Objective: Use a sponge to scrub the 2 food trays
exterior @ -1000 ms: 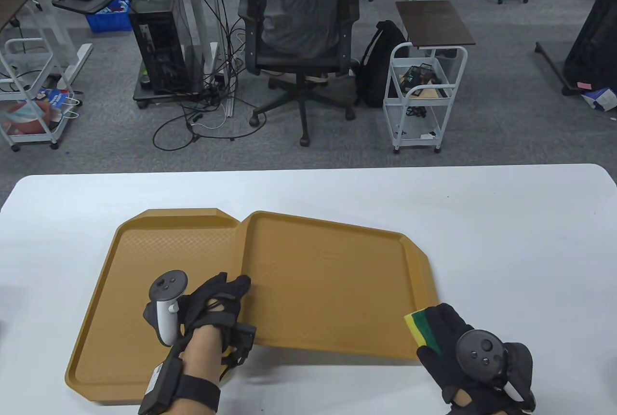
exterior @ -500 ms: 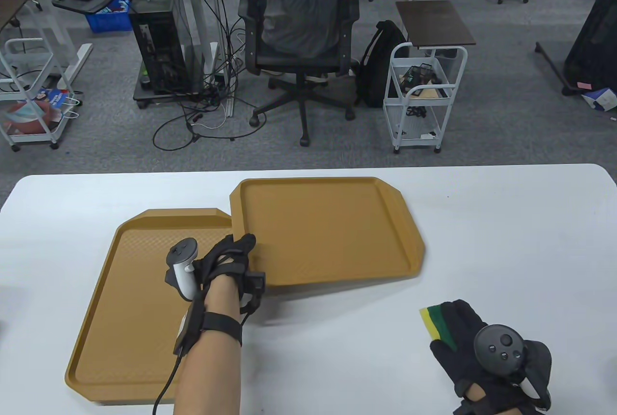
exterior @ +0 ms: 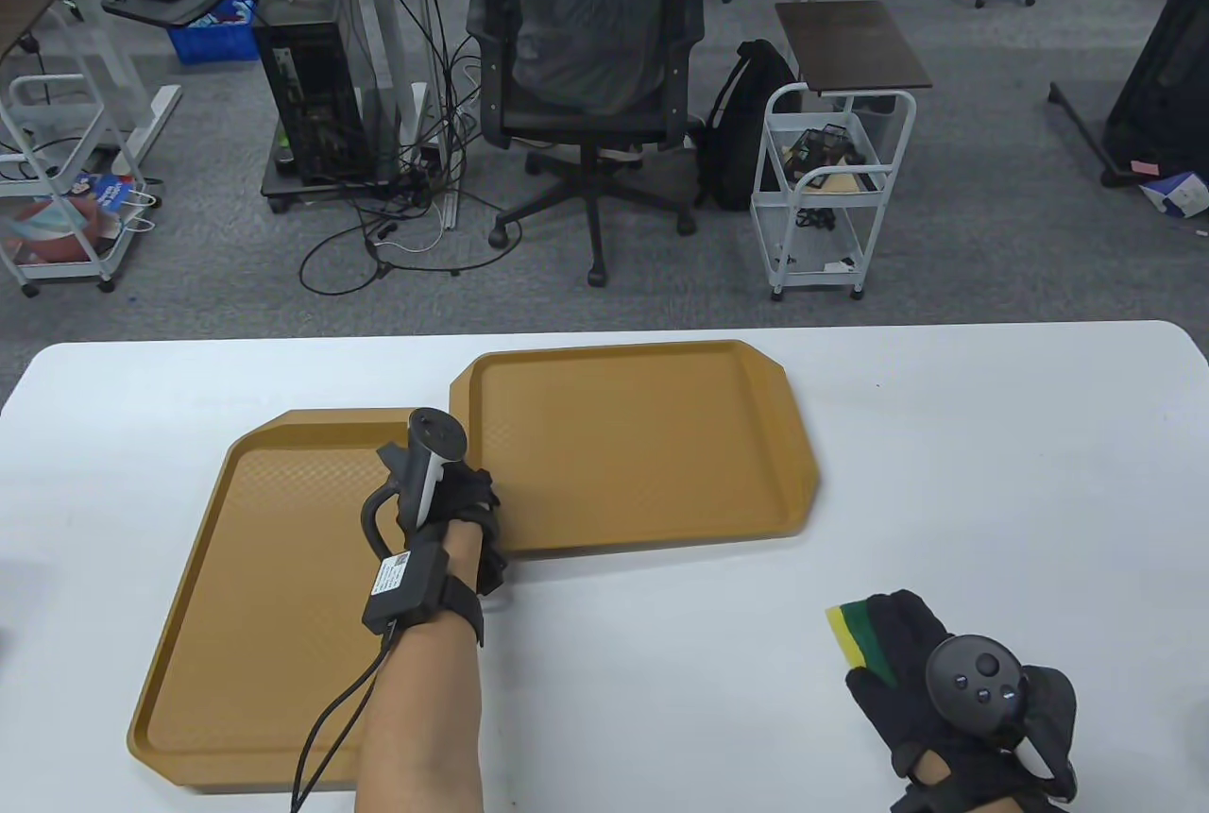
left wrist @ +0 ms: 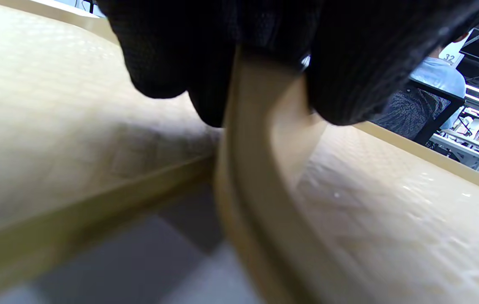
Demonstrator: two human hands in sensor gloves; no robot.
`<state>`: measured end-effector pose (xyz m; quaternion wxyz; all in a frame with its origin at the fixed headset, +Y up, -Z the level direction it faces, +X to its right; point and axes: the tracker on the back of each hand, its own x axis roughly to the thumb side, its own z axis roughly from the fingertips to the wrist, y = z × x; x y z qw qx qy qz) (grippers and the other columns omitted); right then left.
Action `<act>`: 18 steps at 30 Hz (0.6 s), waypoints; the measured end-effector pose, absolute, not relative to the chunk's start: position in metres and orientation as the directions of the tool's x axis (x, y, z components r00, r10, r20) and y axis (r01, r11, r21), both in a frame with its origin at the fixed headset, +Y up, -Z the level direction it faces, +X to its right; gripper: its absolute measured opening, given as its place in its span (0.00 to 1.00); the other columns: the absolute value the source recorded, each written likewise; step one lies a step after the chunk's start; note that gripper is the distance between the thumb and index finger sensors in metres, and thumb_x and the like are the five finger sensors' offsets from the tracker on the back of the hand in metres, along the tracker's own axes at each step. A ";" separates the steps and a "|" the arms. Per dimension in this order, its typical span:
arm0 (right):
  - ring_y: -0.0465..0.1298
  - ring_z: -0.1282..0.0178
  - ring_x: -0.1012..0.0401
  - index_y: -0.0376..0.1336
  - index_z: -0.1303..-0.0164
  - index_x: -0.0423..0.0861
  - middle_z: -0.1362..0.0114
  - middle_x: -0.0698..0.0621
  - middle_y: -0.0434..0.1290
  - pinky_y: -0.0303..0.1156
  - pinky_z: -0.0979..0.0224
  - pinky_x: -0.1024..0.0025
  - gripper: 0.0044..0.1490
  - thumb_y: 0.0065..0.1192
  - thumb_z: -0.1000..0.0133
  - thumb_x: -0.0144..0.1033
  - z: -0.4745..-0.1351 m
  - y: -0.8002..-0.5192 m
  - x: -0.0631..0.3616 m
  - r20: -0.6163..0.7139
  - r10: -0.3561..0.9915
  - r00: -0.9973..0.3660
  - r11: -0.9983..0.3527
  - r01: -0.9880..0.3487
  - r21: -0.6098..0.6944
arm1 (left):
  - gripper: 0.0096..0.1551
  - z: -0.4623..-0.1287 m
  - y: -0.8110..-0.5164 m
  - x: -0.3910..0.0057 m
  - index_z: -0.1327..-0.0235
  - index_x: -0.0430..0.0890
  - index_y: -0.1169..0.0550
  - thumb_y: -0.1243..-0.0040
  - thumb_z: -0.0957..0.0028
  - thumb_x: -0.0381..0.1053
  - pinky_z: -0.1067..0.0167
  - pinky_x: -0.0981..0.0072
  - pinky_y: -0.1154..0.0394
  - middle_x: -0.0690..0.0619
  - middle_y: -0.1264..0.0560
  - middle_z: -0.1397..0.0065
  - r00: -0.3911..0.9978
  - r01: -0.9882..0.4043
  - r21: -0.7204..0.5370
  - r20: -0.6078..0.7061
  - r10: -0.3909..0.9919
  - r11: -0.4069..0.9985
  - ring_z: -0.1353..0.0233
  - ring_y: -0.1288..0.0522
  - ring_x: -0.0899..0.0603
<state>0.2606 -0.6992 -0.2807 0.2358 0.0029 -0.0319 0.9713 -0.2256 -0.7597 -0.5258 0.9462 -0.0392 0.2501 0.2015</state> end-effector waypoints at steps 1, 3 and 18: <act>0.73 0.34 0.43 0.59 0.22 0.48 0.17 0.42 0.58 0.73 0.29 0.44 0.48 0.78 0.51 0.47 -0.281 -0.699 0.260 0.023 0.455 -0.890 -0.888 -0.456 -0.060 | 0.40 -0.527 -0.763 -0.227 0.25 0.56 0.26 0.24 0.54 0.55 0.35 0.54 0.19 0.52 0.23 0.25 0.797 -0.419 0.015 -0.474 0.376 0.908 0.38 0.15 0.45; 0.73 0.34 0.43 0.59 0.23 0.48 0.17 0.42 0.58 0.73 0.29 0.44 0.48 0.78 0.51 0.47 -0.281 -0.700 0.259 0.025 0.451 -0.892 -0.890 -0.452 -0.059 | 0.39 -0.527 -0.766 -0.229 0.25 0.56 0.26 0.25 0.53 0.53 0.34 0.53 0.21 0.50 0.25 0.23 0.796 -0.450 0.008 -0.450 0.405 0.893 0.38 0.16 0.42; 0.73 0.34 0.43 0.59 0.23 0.48 0.17 0.42 0.58 0.73 0.30 0.44 0.47 0.77 0.51 0.47 -0.279 -0.700 0.258 0.024 0.439 -0.898 -0.896 -0.439 -0.070 | 0.34 -0.537 -0.767 -0.228 0.29 0.66 0.25 0.32 0.53 0.58 0.34 0.51 0.27 0.62 0.28 0.20 0.863 -0.315 -0.070 -0.436 0.255 0.947 0.37 0.21 0.45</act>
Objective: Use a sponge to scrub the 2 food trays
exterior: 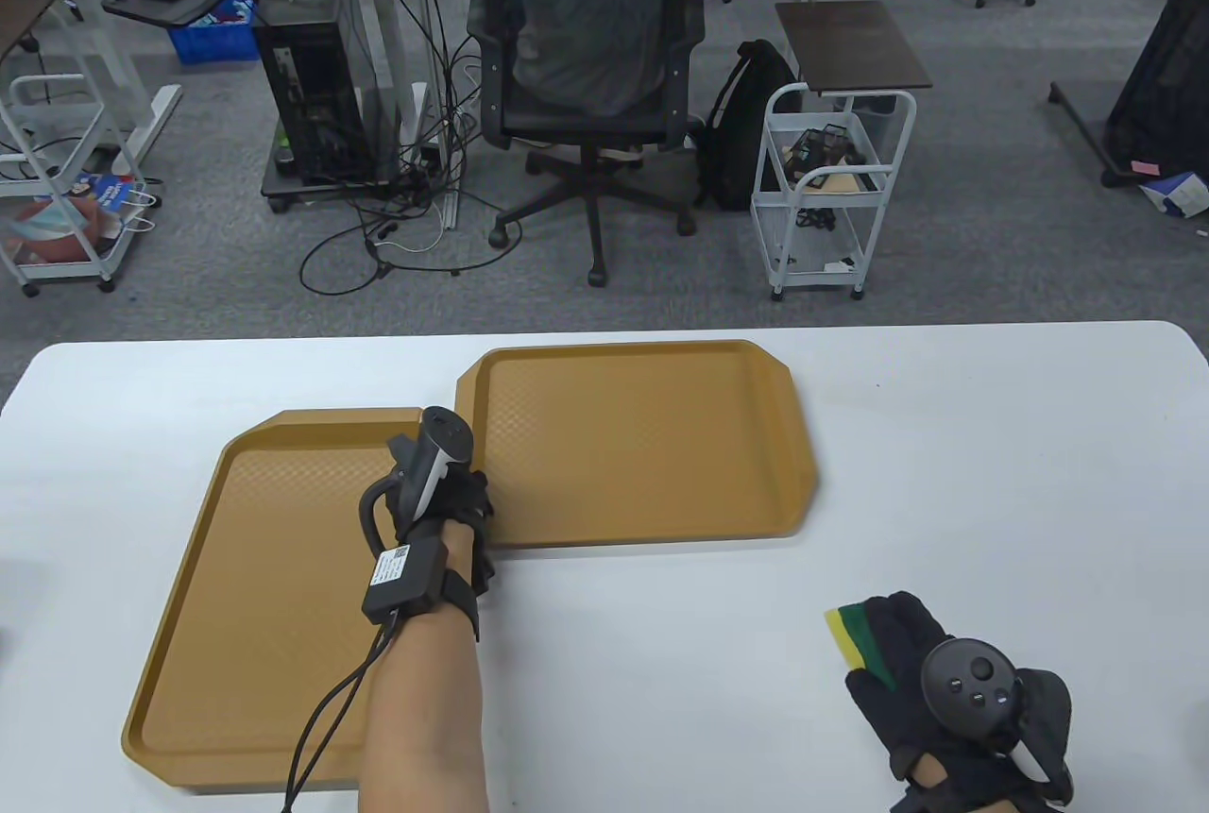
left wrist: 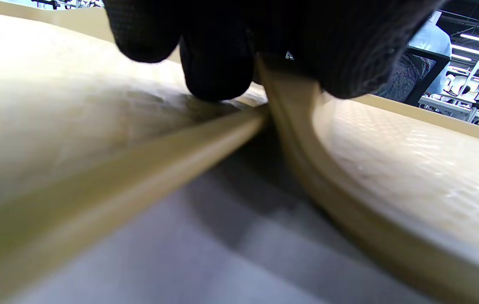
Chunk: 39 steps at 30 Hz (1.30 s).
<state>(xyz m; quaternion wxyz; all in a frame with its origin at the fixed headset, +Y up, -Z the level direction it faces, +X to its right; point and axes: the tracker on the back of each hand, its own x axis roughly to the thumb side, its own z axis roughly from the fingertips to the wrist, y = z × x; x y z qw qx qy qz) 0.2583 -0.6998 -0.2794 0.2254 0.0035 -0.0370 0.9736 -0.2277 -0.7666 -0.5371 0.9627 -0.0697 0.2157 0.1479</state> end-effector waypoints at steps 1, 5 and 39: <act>0.73 0.34 0.43 0.59 0.23 0.48 0.17 0.42 0.58 0.73 0.30 0.45 0.47 0.77 0.51 0.47 -0.280 -0.700 0.258 0.023 0.439 -0.898 -0.896 -0.439 -0.069 | 0.34 -0.538 -0.767 -0.229 0.29 0.66 0.25 0.32 0.53 0.58 0.34 0.52 0.28 0.63 0.29 0.20 0.862 -0.322 -0.075 -0.436 0.259 0.944 0.37 0.21 0.46; 0.73 0.34 0.43 0.59 0.23 0.48 0.17 0.42 0.58 0.73 0.29 0.45 0.47 0.77 0.51 0.47 -0.280 -0.701 0.258 0.021 0.435 -0.900 -0.898 -0.435 -0.064 | 0.34 -0.541 -0.767 -0.232 0.29 0.68 0.26 0.33 0.53 0.59 0.34 0.52 0.28 0.64 0.29 0.19 0.862 -0.325 -0.089 -0.438 0.256 0.941 0.37 0.22 0.46; 0.73 0.33 0.43 0.59 0.23 0.49 0.17 0.42 0.58 0.72 0.29 0.44 0.47 0.77 0.51 0.47 -0.279 -0.701 0.254 0.029 0.398 -0.917 -0.912 -0.399 -0.091 | 0.47 -0.423 -0.773 -0.431 0.18 0.54 0.39 0.37 0.51 0.63 0.25 0.33 0.41 0.48 0.41 0.14 0.626 -0.249 -0.093 -0.775 0.086 0.964 0.17 0.39 0.29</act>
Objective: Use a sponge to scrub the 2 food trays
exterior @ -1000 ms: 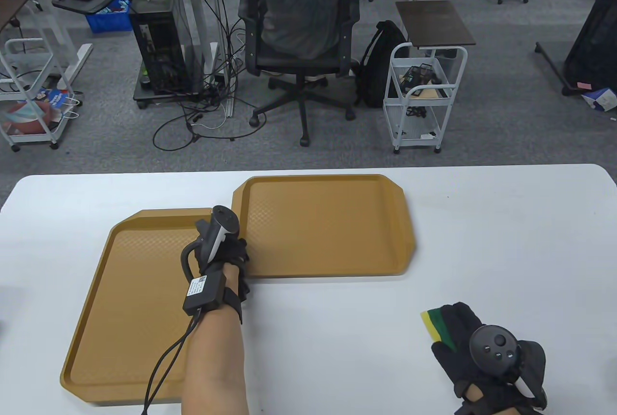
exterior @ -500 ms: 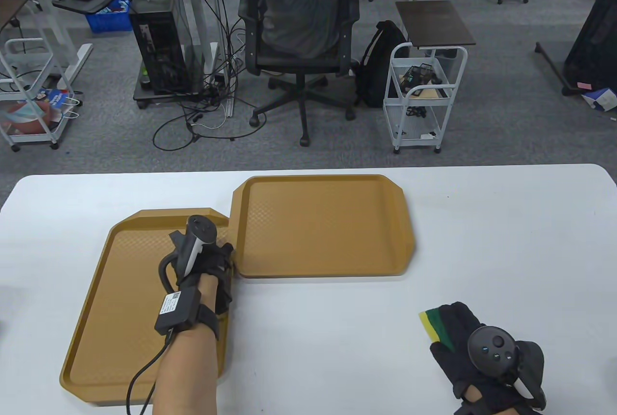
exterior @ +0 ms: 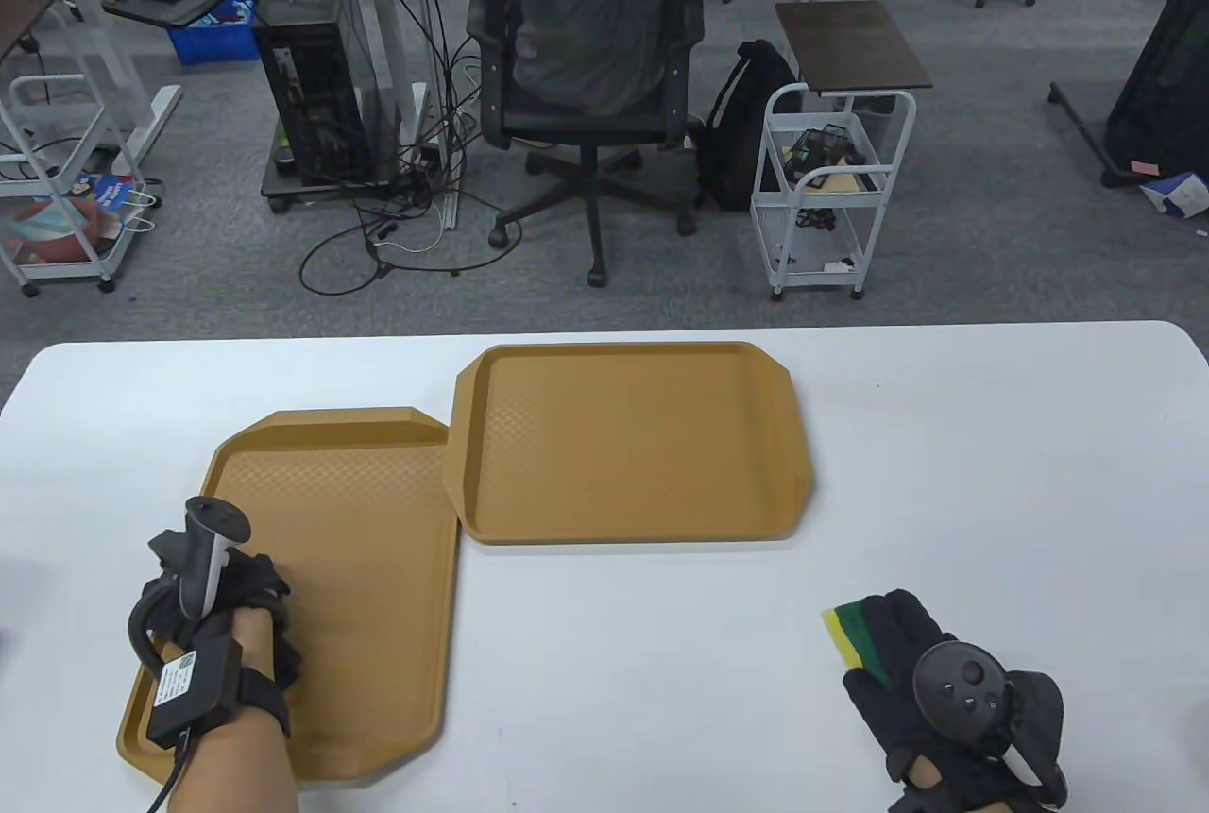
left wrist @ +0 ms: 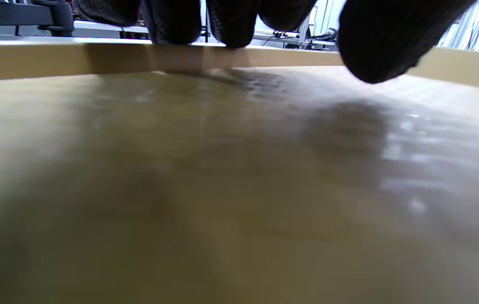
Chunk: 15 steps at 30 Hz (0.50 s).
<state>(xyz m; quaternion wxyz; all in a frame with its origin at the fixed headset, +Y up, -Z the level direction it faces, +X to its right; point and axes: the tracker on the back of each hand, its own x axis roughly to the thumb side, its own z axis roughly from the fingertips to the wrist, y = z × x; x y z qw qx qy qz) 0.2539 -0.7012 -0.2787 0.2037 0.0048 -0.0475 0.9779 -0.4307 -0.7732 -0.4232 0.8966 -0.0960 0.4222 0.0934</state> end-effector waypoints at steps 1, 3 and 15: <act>0.73 0.33 0.43 0.59 0.23 0.49 0.17 0.43 0.58 0.72 0.29 0.44 0.46 0.77 0.51 0.47 -0.279 -0.702 0.254 0.026 0.396 -0.918 -0.914 -0.396 -0.090 | 0.46 -0.424 -0.773 -0.432 0.18 0.53 0.38 0.37 0.51 0.62 0.25 0.34 0.40 0.48 0.41 0.14 0.627 -0.242 -0.097 -0.775 0.079 0.965 0.17 0.38 0.30; 0.73 0.33 0.43 0.59 0.23 0.49 0.17 0.43 0.58 0.72 0.29 0.44 0.46 0.77 0.51 0.47 -0.280 -0.704 0.254 0.017 0.392 -0.920 -0.916 -0.392 -0.088 | 0.44 -0.427 -0.771 -0.436 0.19 0.52 0.38 0.38 0.50 0.60 0.26 0.37 0.36 0.47 0.38 0.15 0.636 -0.204 -0.121 -0.771 0.037 0.971 0.19 0.34 0.32; 0.73 0.33 0.43 0.59 0.23 0.49 0.17 0.43 0.58 0.72 0.29 0.44 0.46 0.77 0.51 0.47 -0.286 -0.715 0.252 -0.022 0.354 -0.935 -0.934 -0.352 -0.058 | 0.29 -0.443 -0.777 -0.469 0.29 0.55 0.25 0.42 0.48 0.51 0.33 0.51 0.27 0.54 0.24 0.31 0.561 -0.122 -0.291 -0.809 -0.176 0.949 0.35 0.24 0.46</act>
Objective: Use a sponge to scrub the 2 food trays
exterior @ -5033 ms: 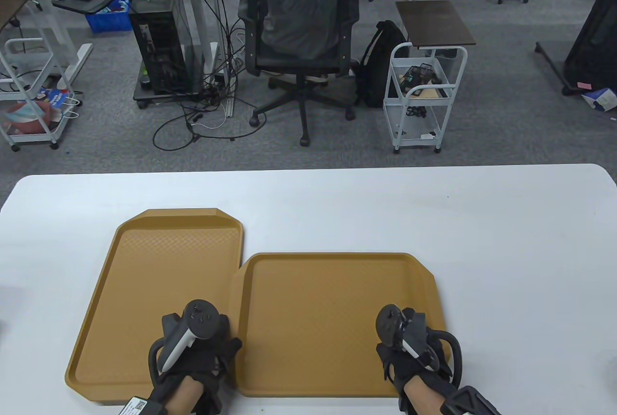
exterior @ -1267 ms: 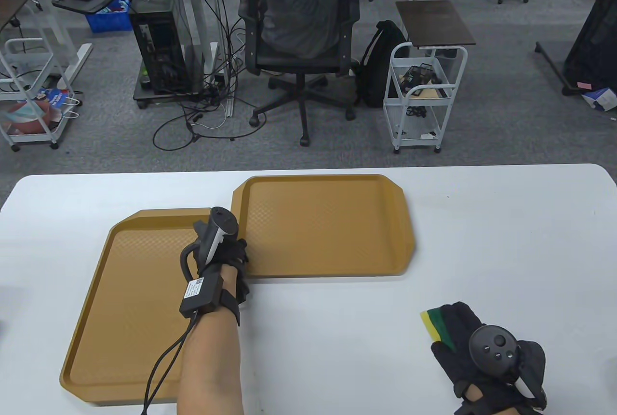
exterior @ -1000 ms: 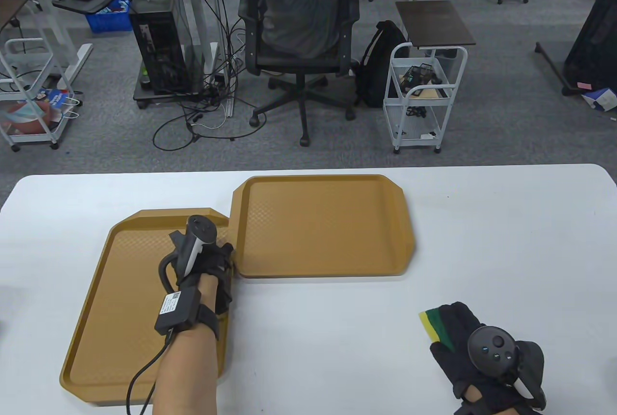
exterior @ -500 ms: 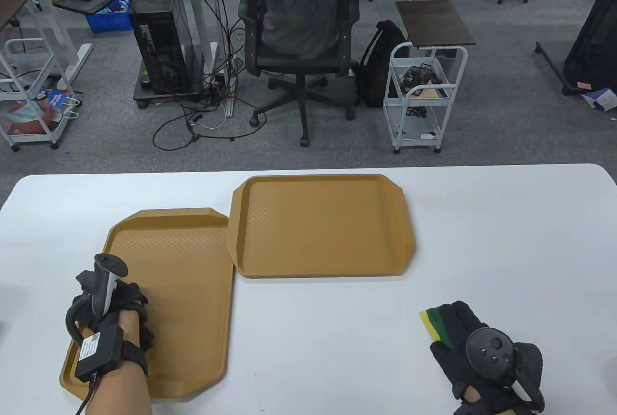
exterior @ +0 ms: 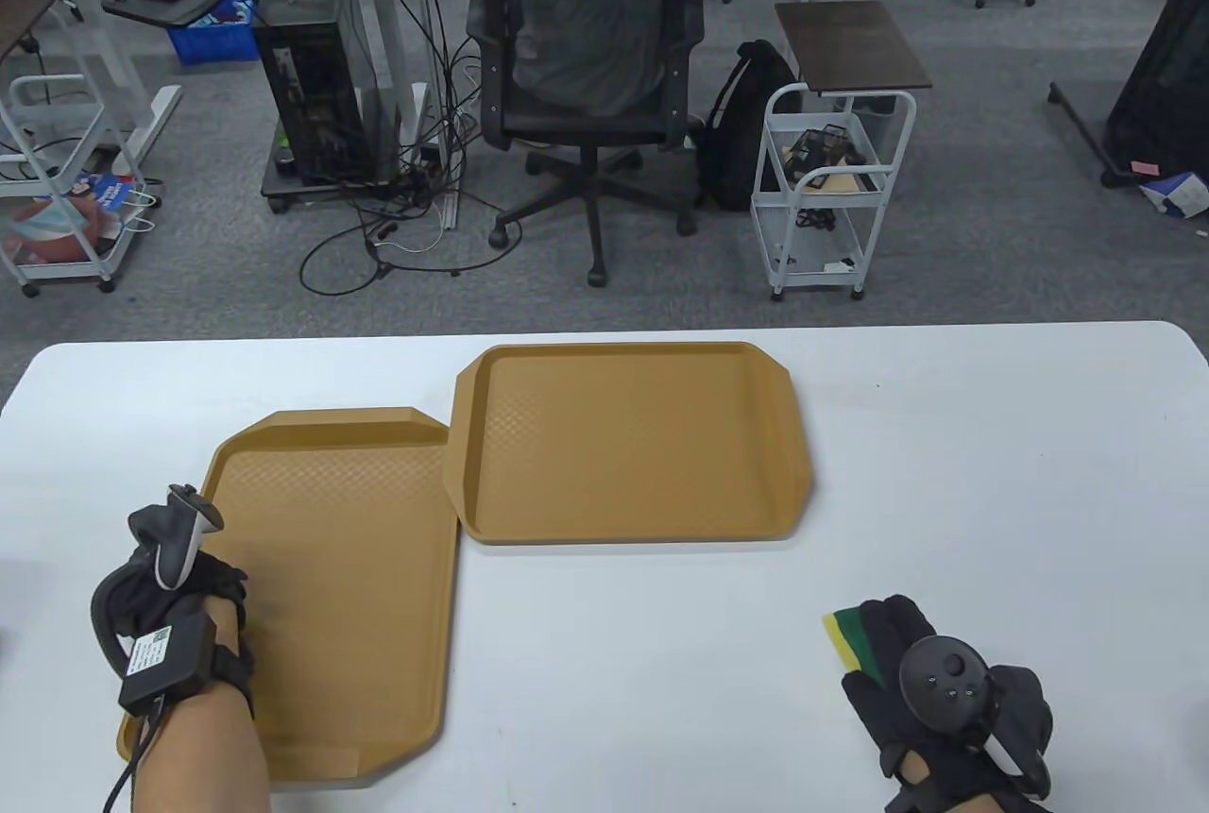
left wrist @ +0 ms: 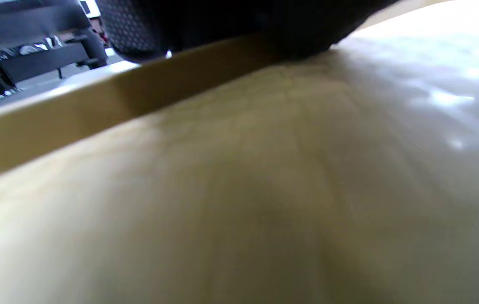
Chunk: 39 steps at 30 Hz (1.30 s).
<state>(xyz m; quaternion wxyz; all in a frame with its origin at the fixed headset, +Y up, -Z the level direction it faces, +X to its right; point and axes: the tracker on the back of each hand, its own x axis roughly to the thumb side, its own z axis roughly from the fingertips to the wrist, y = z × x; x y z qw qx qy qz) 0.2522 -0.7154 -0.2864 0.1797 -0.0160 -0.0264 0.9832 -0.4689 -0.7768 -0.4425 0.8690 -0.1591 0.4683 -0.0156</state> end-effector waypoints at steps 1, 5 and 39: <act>0.73 0.33 0.43 0.59 0.23 0.49 0.17 0.43 0.58 0.72 0.29 0.44 0.46 0.77 0.51 0.47 -0.286 -0.715 0.252 -0.023 0.354 -0.935 -0.934 -0.352 -0.059 | 0.29 -0.442 -0.777 -0.471 0.31 0.55 0.24 0.42 0.49 0.51 0.34 0.51 0.27 0.53 0.23 0.33 0.558 -0.137 -0.277 -0.815 -0.157 0.951 0.37 0.24 0.46; 0.73 0.33 0.43 0.59 0.23 0.49 0.17 0.43 0.58 0.72 0.29 0.44 0.46 0.77 0.51 0.46 -0.286 -0.714 0.254 -0.028 0.357 -0.934 -0.932 -0.354 -0.077 | 0.29 -0.424 -0.779 -0.490 0.34 0.53 0.26 0.47 0.52 0.49 0.35 0.52 0.28 0.49 0.25 0.34 0.399 -0.432 0.010 -0.895 0.201 0.902 0.39 0.25 0.46; 0.73 0.33 0.43 0.59 0.23 0.49 0.17 0.43 0.58 0.72 0.28 0.44 0.46 0.77 0.50 0.46 -0.282 -0.707 0.264 0.000 0.398 -0.917 -0.910 -0.395 -0.128 | 0.28 -0.505 -0.723 -0.202 0.33 0.60 0.28 0.47 0.49 0.49 0.28 0.49 0.33 0.57 0.27 0.32 0.880 -0.474 -0.204 -0.069 0.470 0.857 0.33 0.27 0.45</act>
